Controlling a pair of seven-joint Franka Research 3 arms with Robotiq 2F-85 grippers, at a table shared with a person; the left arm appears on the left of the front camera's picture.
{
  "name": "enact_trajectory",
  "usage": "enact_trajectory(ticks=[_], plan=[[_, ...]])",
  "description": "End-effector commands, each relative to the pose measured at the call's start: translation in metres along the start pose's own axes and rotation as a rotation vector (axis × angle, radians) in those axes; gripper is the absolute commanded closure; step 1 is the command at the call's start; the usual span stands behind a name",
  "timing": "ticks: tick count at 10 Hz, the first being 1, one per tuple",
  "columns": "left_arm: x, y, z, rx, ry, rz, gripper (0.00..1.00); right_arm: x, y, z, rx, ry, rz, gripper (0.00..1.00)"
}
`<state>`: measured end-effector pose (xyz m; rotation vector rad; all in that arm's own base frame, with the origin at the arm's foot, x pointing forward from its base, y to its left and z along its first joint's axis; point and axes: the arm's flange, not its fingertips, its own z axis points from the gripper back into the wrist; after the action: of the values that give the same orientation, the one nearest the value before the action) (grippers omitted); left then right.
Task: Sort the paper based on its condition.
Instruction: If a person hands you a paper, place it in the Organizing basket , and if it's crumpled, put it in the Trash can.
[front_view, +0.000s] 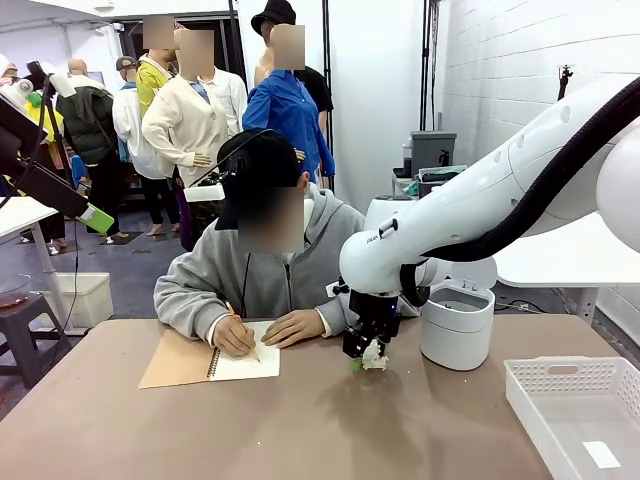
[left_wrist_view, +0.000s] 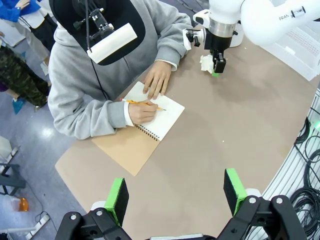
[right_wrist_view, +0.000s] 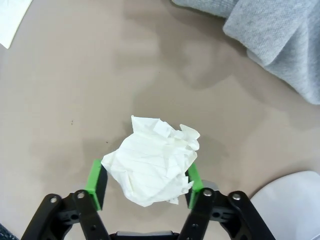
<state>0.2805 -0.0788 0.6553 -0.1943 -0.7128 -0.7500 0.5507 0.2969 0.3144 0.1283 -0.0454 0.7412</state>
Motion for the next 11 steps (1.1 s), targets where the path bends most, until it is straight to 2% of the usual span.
enact_trajectory(ticks=[1, 2, 3, 5, 9, 11], plan=[[-0.001, 0.001, 0.001, -0.003, -0.005, 0.002, 0.0, 0.0, -0.002, 0.003, 0.008, 0.004, 0.017, 0.8], [-0.001, 0.001, 0.001, -0.003, -0.005, 0.002, 0.0, 0.0, -0.003, 0.004, -0.002, 0.003, 0.018, 0.99], [-0.001, 0.001, 0.001, -0.003, -0.005, 0.002, 0.0, 0.0, -0.002, 0.006, -0.021, -0.014, -0.03, 1.0], [-0.001, 0.001, 0.001, -0.003, -0.005, 0.002, 0.0, -0.005, 0.004, 0.024, -0.081, 0.003, -0.017, 1.0], [-0.001, 0.001, 0.001, -0.003, -0.005, 0.002, 0.0, -0.022, 0.036, 0.101, -0.11, -0.044, -0.003, 1.0], [-0.001, 0.001, 0.001, -0.003, -0.005, 0.002, 0.0, -0.032, 0.034, 0.136, -0.168, -0.064, -0.038, 1.0]])
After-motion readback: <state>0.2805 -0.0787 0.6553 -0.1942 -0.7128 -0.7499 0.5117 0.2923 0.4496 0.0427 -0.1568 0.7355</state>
